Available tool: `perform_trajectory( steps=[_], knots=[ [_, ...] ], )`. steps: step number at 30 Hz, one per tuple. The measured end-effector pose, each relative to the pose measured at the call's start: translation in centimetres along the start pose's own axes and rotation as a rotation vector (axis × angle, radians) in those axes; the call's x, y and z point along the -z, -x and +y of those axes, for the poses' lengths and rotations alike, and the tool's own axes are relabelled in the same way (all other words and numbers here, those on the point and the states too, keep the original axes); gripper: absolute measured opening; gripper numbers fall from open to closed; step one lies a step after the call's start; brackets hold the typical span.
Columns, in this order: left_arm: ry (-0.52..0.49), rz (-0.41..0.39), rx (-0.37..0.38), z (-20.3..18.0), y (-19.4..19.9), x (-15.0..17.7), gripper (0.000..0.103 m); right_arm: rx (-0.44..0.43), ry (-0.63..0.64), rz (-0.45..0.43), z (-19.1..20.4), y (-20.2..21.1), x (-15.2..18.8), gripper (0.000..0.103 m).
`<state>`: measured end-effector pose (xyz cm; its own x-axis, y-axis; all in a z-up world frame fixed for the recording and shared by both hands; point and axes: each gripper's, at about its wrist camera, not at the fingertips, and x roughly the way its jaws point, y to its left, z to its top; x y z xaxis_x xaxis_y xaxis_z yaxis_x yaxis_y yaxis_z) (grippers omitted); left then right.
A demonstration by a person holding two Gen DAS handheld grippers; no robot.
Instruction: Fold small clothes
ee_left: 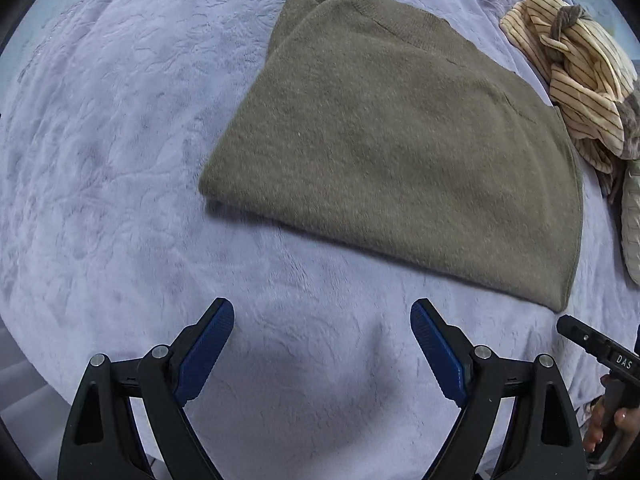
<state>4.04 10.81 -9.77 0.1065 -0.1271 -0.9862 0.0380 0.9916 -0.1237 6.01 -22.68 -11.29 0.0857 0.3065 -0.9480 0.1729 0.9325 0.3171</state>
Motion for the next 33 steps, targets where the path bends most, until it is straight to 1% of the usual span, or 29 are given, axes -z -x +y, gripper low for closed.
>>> perform_trajectory(
  steps=[5,8,10,15,20,24,27,33],
  knots=[
    [-0.007,0.016,0.013,-1.5,0.4,1.7,0.090,0.002,0.018,0.020,1.4,0.5,1.5,0.078],
    [-0.010,0.007,0.021,-2.2,1.2,2.6,0.090,0.004,0.028,0.024,2.3,0.6,2.3,0.078],
    [-0.022,0.000,0.026,-2.6,1.6,3.0,0.090,0.023,0.036,0.020,2.9,0.7,2.8,0.078],
    [-0.022,0.031,0.083,-2.7,1.6,3.6,0.090,0.030,0.052,0.025,4.0,0.6,4.1,0.078],
    [-0.024,0.029,0.123,-2.1,1.5,3.4,0.090,0.053,0.057,0.011,5.2,1.2,5.0,0.078],
    [-0.034,0.038,0.159,-1.4,0.9,2.8,0.090,0.084,0.029,0.007,6.1,1.2,5.9,0.078],
    [-0.063,0.057,0.185,-0.9,0.6,2.3,0.090,0.099,-0.002,0.000,6.3,1.5,6.5,0.078],
    [-0.113,0.077,0.217,0.6,0.2,0.9,0.090,0.105,-0.051,-0.006,9.0,0.6,7.8,0.078]
  ],
)
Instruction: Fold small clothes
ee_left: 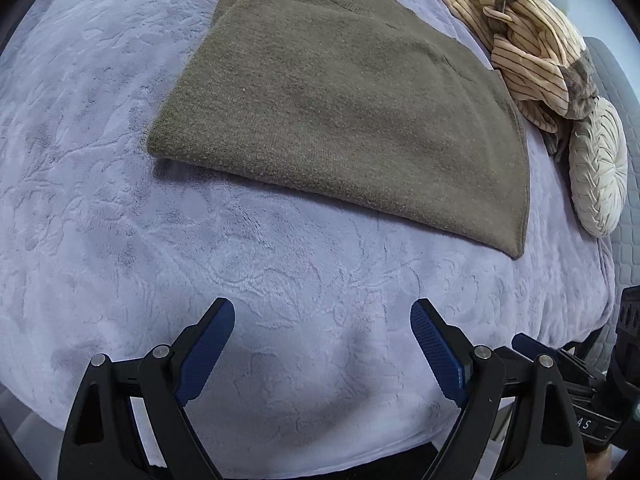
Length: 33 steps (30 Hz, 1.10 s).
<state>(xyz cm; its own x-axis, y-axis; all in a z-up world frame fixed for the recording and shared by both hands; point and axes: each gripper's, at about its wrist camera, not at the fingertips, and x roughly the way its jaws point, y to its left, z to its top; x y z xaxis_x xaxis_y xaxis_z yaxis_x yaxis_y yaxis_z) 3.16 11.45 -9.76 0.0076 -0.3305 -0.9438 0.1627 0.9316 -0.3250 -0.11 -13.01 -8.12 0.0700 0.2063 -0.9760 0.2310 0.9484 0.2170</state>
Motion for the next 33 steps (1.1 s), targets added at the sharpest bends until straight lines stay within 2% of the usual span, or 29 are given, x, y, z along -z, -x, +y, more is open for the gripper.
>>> perform_trajectory(
  steps=[11,17,24,26,28,31,33],
  knots=[
    [0.018,-0.029,0.022,4.8,1.6,-2.1,0.090,-0.005,-0.053,0.010,4.1,-1.5,1.6,0.078],
    [0.030,-0.048,0.078,6.3,1.9,-3.0,0.090,0.010,-0.036,0.002,5.8,-1.8,0.5,0.078],
    [0.060,-0.050,0.228,6.7,0.7,-4.3,0.090,0.019,-0.001,0.007,7.1,-1.9,-0.4,0.078],
    [0.070,-0.048,0.231,6.6,0.2,-4.8,0.090,0.021,0.000,0.015,7.1,-2.1,-0.6,0.078],
    [0.091,-0.096,0.202,7.2,0.7,-5.4,0.090,0.024,0.001,0.024,7.1,-2.4,-0.8,0.078],
    [0.121,-0.175,0.226,8.6,2.1,-6.5,0.090,0.025,0.014,0.023,7.3,-2.5,-0.8,0.078],
    [0.087,-0.187,0.239,9.1,2.4,-7.5,0.090,0.019,0.017,0.026,7.3,-2.6,-0.9,0.078]
  ],
)
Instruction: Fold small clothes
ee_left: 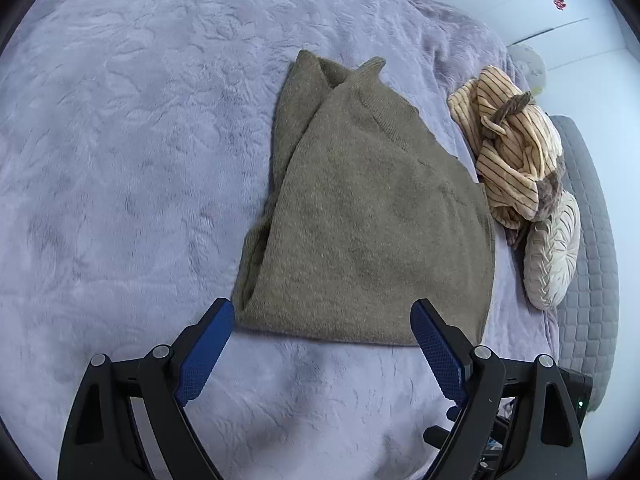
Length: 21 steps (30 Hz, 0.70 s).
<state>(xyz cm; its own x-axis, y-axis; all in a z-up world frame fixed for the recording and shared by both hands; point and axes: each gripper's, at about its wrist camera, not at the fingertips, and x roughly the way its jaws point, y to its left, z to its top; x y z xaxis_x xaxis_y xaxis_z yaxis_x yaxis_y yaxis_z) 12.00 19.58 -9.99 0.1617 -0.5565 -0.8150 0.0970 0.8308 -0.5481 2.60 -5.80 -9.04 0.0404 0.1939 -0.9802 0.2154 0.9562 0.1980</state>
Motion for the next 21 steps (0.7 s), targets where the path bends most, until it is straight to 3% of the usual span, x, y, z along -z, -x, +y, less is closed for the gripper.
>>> perform_trajectory(
  steps=[4,6,9,10,13,14,15,18,21],
  knots=[
    [-0.130,0.070,0.032,0.1,-1.2,-1.6,0.089,-0.014,-0.001,0.014,-0.1,-0.5,-0.1,0.078],
    [-0.151,0.124,0.055,0.3,-2.1,-1.8,0.077,-0.020,0.006,0.018,-0.1,-0.6,-0.3,0.078],
    [-0.155,0.151,0.078,0.5,-2.8,-1.9,0.075,-0.031,0.032,0.008,0.2,-0.6,-0.7,0.078],
    [-0.161,0.152,0.085,0.5,-2.9,-1.9,0.070,-0.031,0.041,0.003,0.3,-0.6,-0.9,0.078],
    [-0.163,0.169,0.086,0.3,-3.3,-2.2,0.044,-0.032,0.052,0.001,0.6,-0.9,-1.7,0.078],
    [-0.156,0.182,0.105,0.4,-3.4,-2.3,0.018,-0.037,0.050,0.000,0.6,-0.9,-1.9,0.078],
    [-0.147,0.190,0.109,0.4,-3.5,-2.4,0.009,-0.046,0.051,-0.003,0.7,-0.8,-2.1,0.078],
    [-0.148,0.180,0.095,0.6,-2.8,-2.3,0.009,-0.055,0.069,-0.016,1.1,-0.4,-2.2,0.078],
    [-0.181,0.177,0.033,1.6,-2.4,-1.3,0.009,-0.061,0.090,-0.016,1.6,-0.3,-2.1,0.078]
  ],
)
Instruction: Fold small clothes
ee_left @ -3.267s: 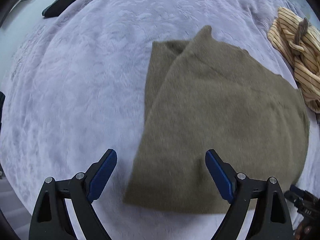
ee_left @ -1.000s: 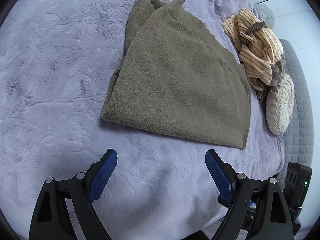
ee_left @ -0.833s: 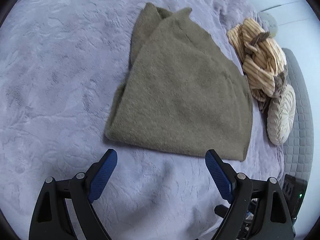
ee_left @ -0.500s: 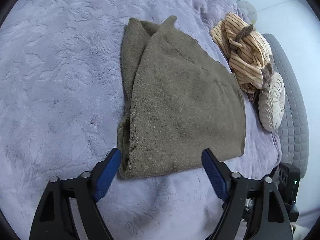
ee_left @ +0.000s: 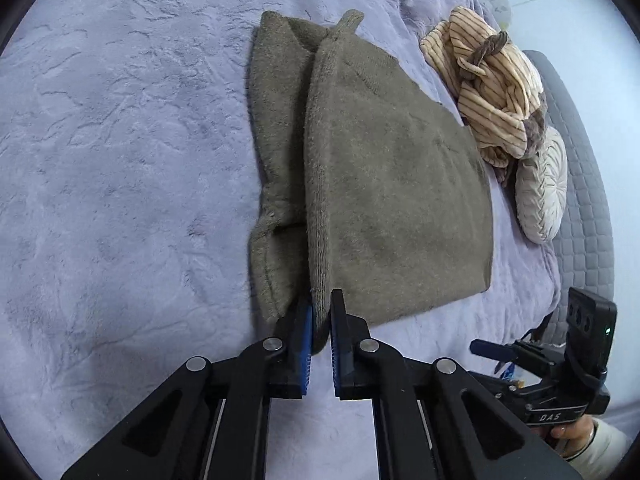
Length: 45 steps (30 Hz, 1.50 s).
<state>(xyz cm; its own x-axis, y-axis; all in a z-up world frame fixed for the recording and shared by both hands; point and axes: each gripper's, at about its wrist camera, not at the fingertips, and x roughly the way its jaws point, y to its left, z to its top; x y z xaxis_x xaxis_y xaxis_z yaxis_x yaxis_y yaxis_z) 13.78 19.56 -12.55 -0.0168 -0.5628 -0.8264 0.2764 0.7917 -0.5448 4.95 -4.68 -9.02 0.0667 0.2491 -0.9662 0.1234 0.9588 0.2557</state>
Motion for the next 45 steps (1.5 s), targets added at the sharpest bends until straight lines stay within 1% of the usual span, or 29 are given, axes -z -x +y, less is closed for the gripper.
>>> perform_trajectory(
  steps=[2,5,8,10,11,12,14,15,18,22,27,32,34,36,37,39,42,45],
  knots=[
    [-0.006,0.013,-0.048,0.6,-0.5,0.9,0.009,-0.003,0.005,0.006,0.1,-0.2,0.1,0.078],
    [0.017,-0.003,-0.050,1.0,-0.6,1.3,0.009,-0.006,-0.009,0.026,-0.1,-1.0,0.4,0.078],
    [0.019,-0.040,-0.104,0.3,0.0,1.4,0.009,-0.009,-0.021,0.034,-0.1,-1.4,0.6,0.078],
    [0.014,-0.045,-0.153,-0.2,0.2,1.5,0.009,-0.011,-0.022,0.032,-0.1,-1.2,0.7,0.078],
    [0.010,-0.045,-0.175,-0.4,0.3,1.7,0.017,-0.010,-0.023,0.029,-0.1,-1.1,0.8,0.078],
    [0.006,-0.044,-0.195,-0.7,0.4,1.8,0.040,-0.010,-0.024,0.026,-0.1,-0.9,0.8,0.078],
    [-0.001,-0.056,-0.228,-1.0,0.8,2.2,0.068,-0.010,-0.033,0.020,-0.3,-0.7,0.7,0.078],
    [-0.015,-0.068,-0.240,-1.4,1.1,2.6,0.068,-0.013,-0.038,0.018,-0.3,-0.6,0.6,0.078],
    [-0.020,-0.054,-0.256,-1.8,1.1,2.9,0.068,-0.020,-0.048,0.010,-0.5,-0.3,0.6,0.078],
    [-0.004,-0.038,-0.263,-2.3,0.8,3.2,0.068,-0.028,-0.055,0.014,-0.5,-0.4,0.9,0.078],
    [-0.002,-0.029,-0.254,-3.1,0.5,3.4,0.068,-0.032,-0.061,0.013,-0.6,-0.3,1.1,0.078],
    [0.001,-0.018,-0.225,-4.0,0.2,3.3,0.068,-0.028,-0.081,0.013,-1.1,-0.4,1.4,0.078],
    [0.012,-0.014,-0.190,-4.2,0.0,3.4,0.068,-0.031,-0.095,0.013,-1.4,-0.4,1.5,0.078],
    [0.037,-0.009,-0.108,-4.3,-0.1,3.5,0.068,-0.032,-0.107,0.014,-1.6,-0.6,1.4,0.078],
    [0.062,-0.003,-0.051,-4.2,-0.2,3.6,0.068,-0.033,-0.112,0.015,-1.7,-0.6,1.4,0.078],
    [0.115,0.002,0.039,-4.0,-0.5,3.8,0.068,-0.040,-0.120,0.017,-1.9,-0.7,1.4,0.078],
    [0.163,-0.006,0.100,-4.0,-1.1,3.9,0.068,-0.054,-0.131,0.021,-2.1,-1.0,1.3,0.078],
    [0.202,-0.013,0.127,-3.9,-2.1,3.9,0.068,-0.067,-0.140,0.025,-2.1,-1.4,0.9,0.078]
  ],
)
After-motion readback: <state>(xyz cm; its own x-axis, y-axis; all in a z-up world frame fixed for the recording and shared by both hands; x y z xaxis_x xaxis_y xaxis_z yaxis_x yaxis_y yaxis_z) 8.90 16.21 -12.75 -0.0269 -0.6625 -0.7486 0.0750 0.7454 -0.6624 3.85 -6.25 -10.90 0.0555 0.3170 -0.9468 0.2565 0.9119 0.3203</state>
